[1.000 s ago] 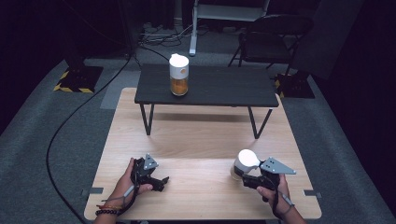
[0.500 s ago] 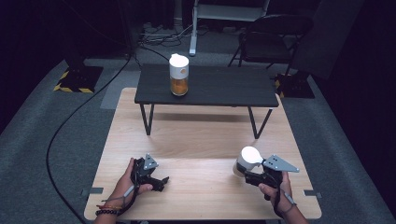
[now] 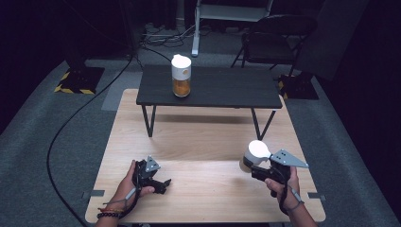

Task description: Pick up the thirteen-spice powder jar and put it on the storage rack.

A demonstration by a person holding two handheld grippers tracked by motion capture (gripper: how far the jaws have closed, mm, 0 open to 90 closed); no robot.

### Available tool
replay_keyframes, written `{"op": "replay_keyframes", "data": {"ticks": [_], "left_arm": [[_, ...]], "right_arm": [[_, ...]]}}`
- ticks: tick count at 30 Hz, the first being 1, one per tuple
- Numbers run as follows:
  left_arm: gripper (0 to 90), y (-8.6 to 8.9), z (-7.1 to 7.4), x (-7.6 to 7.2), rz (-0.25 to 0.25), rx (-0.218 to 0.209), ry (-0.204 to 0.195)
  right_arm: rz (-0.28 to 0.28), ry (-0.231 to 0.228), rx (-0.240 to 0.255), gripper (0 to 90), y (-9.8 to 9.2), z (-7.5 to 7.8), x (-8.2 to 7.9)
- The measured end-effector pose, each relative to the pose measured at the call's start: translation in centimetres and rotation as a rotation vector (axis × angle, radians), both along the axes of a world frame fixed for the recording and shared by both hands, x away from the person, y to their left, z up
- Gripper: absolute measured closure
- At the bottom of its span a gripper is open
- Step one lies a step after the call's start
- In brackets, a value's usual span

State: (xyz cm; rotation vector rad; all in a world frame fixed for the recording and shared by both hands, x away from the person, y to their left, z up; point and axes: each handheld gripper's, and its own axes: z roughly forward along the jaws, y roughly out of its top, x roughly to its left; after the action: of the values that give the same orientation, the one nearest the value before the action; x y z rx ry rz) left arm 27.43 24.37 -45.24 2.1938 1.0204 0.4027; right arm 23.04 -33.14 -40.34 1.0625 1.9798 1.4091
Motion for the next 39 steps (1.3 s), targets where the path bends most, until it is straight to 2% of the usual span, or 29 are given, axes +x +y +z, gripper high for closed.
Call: {"op": "replay_keyframes", "data": {"ticks": [9, 23, 35, 39], "left_arm": [[0.4, 0.0, 0.0, 0.0, 0.000, 0.000, 0.000], [0.4, 0.0, 0.0, 0.0, 0.000, 0.000, 0.000], [0.4, 0.0, 0.0, 0.0, 0.000, 0.000, 0.000], [0.4, 0.0, 0.0, 0.0, 0.000, 0.000, 0.000]], "right_arm": [[-0.051, -0.024, 0.008, 29.8, 0.2, 2.2, 0.3], [-0.078, -0.054, -0.004, 29.8, 0.8, 4.9, 1.0], [-0.110, -0.097, 0.017, 29.8, 1.2, 8.2, 2.1], [-0.118, -0.113, 0.009, 29.8, 1.6, 9.2, 2.6]]}}
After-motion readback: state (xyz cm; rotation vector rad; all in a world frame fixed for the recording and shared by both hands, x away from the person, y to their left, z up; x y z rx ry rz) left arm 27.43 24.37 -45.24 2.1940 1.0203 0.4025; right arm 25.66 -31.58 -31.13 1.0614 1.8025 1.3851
